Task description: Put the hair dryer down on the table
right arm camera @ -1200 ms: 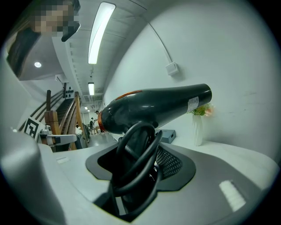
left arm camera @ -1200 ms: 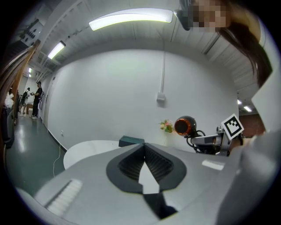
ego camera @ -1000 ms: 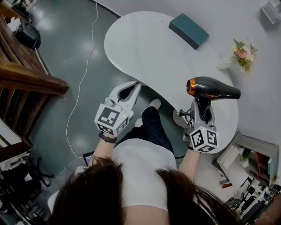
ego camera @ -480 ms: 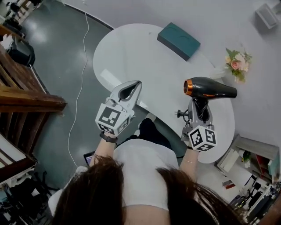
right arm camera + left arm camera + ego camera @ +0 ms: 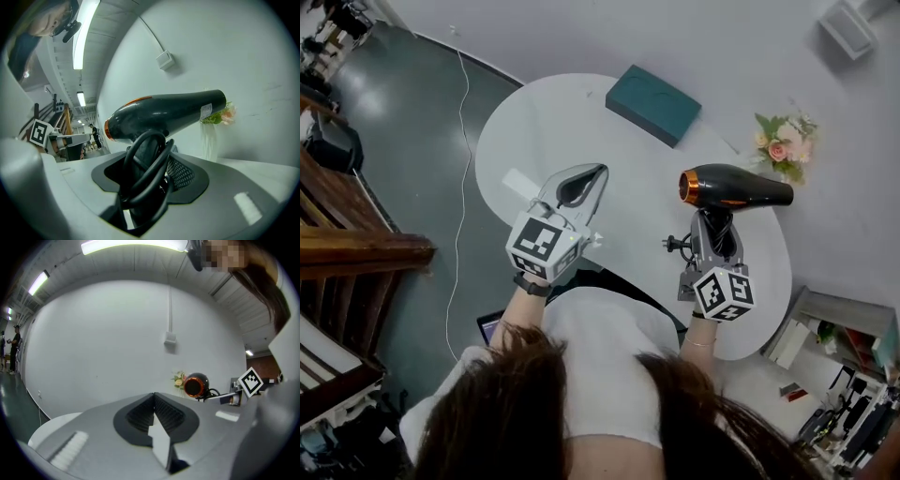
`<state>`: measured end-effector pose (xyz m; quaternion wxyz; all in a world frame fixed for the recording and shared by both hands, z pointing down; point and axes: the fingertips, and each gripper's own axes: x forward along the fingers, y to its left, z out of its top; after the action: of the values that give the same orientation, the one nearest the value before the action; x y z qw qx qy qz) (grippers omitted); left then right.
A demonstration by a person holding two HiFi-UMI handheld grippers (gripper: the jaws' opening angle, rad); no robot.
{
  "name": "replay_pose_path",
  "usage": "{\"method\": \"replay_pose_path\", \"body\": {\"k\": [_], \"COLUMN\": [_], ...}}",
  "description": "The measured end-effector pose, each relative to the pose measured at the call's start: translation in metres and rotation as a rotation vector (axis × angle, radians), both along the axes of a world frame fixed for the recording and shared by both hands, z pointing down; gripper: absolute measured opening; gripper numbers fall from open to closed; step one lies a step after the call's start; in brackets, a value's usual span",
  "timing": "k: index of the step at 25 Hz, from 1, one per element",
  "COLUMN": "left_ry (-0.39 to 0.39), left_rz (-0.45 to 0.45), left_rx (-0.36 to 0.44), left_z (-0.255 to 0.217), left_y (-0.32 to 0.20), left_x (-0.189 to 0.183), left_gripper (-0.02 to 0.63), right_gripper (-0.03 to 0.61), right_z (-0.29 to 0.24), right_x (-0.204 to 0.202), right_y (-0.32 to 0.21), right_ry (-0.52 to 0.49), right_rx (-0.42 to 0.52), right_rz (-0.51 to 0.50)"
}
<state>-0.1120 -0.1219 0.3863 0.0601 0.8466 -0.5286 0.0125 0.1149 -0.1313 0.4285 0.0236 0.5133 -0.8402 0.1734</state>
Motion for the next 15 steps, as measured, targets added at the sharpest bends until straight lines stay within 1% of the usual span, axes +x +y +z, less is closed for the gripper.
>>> {"method": "replay_pose_path", "body": {"k": [4,10,15], "left_ry": [-0.005,0.003,0.008], "left_rz": [0.047,0.123,0.189], "left_rx": [0.005,0.0,-0.01], "left_z": [-0.003,-0.003,-0.005], "left_y": [-0.02,-0.05,-0.078], "left_x": [0.013,0.033,0.049], "left_gripper": [0.058,0.058,0.058], "right_gripper": [0.225,0.225,0.225], "right_z": [0.004,0.0,-0.001], "right_x": [0.011,0.035,0.053], "right_y": [-0.006,-0.012,-0.022], "right_ry": [-0.005,-0.009,0.006], "right_rx": [-0.01,-0.017,-0.034], "right_rz": [0.034,0.112,0.183]}}
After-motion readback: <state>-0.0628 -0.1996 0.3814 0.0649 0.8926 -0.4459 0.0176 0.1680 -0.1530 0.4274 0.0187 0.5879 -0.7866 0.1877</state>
